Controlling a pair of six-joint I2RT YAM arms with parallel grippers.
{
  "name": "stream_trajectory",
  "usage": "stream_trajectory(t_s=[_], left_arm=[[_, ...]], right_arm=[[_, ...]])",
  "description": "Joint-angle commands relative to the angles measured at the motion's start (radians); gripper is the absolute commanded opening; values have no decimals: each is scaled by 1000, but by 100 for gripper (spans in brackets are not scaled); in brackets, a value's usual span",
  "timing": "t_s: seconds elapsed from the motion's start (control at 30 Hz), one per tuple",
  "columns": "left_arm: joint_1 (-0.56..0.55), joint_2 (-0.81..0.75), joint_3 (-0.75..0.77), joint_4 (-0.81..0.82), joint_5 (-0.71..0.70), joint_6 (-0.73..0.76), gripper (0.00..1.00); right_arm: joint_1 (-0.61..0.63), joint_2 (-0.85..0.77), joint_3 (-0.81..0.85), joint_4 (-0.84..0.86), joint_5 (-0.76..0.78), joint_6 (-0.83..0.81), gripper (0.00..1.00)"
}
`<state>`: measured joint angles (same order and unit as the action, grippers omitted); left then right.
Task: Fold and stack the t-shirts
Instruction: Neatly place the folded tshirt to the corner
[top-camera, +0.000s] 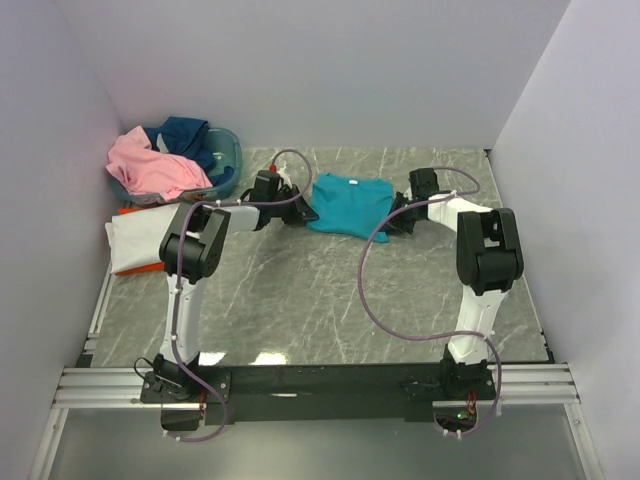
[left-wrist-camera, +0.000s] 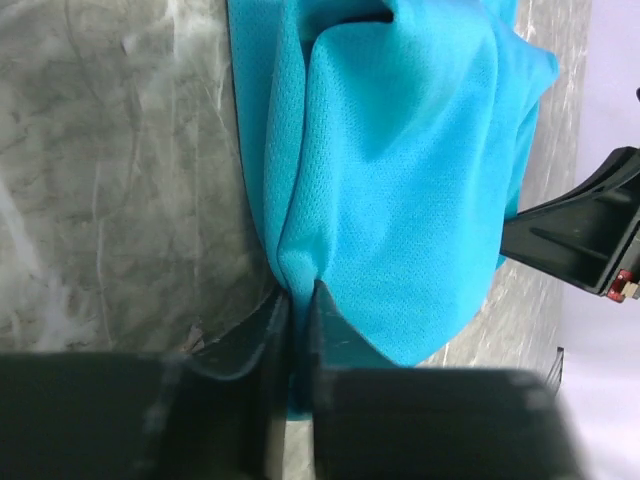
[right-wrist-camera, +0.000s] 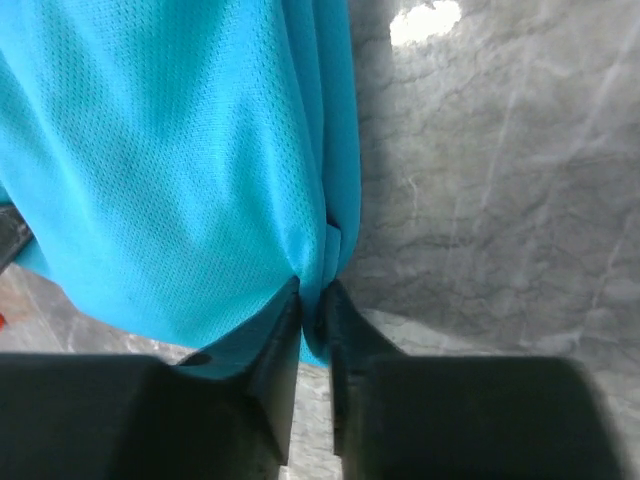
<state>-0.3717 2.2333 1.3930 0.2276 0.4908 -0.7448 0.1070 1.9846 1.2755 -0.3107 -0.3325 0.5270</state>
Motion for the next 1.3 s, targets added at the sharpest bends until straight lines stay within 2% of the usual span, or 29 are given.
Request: stream_trajectory(t_s=[0.0,0.07,0.17,0.5,0.73,0.83,0.87,0.93,0.97,1.03,1.07,1.17,1.27], left_arm=[[-10,19,8,-30,11,10,7],[-12,3,-12,-31,9,16,0],[-10,-29,-50,-51,14,24,0],[-39,-236,-299,-126,6,51,0],[-85,-403,-452,-224,-8,78,1],[-121,-474,-508,-281,-15,79,7],[-130,-491,-534,-292,-15,76,15],[-147,-543,-558,-324,-20,70,28],[-148,-561,-574,-338,-27,68,42],[-148,-613,-577,-375,-61,79,54],[-148,-630,-571,-408,-75,84,64],[-145,-695,-559,-441,-93,94,74],[-141,-745,-565,-418,-87,96,79]], right_arm=[[7,3,25,-22,-33,-13,12],[8,-3,19,-43,-40,-24,7],[13,-30,-7,-73,-46,-45,1],[54,-177,-189,-157,-28,-104,0],[131,-363,-369,-206,21,-90,0],[180,-443,-442,-226,53,-61,0],[190,-463,-473,-234,61,-52,0],[212,-513,-501,-243,75,-29,10],[215,-527,-516,-254,76,-21,26],[217,-576,-522,-269,93,-12,40],[218,-592,-515,-298,105,-10,48],[218,-651,-454,-387,173,-25,57],[218,-701,-368,-454,230,-47,59]])
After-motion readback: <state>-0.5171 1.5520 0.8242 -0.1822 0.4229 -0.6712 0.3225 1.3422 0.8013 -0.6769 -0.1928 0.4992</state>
